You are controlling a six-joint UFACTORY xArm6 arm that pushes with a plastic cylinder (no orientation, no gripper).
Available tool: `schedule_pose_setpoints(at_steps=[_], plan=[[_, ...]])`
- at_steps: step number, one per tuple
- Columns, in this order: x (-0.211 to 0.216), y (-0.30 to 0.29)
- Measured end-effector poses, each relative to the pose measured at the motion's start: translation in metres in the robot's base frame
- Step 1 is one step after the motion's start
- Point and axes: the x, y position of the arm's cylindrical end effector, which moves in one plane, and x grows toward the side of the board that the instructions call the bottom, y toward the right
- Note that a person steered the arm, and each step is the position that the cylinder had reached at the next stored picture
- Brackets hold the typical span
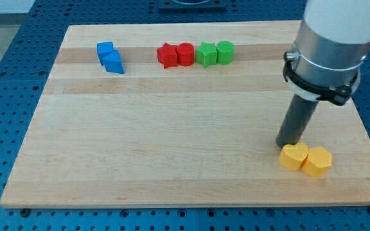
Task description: Move blue cube along with blue triangle to the center
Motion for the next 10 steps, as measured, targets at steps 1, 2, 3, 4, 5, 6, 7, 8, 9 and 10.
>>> schedule_pose_setpoints(at_steps=[1, 2, 3, 4, 5, 6, 7, 8, 9, 10], plan=[[0.001, 0.005], [-0.025, -0.003], [-0.052, -0.039], [-0.068, -0.102], [-0.075, -0.167], [-0.085, -0.231], [-0.098, -0.290], [-0.111, -0.338], [-0.131, -0.373], [-0.163, -0.394]])
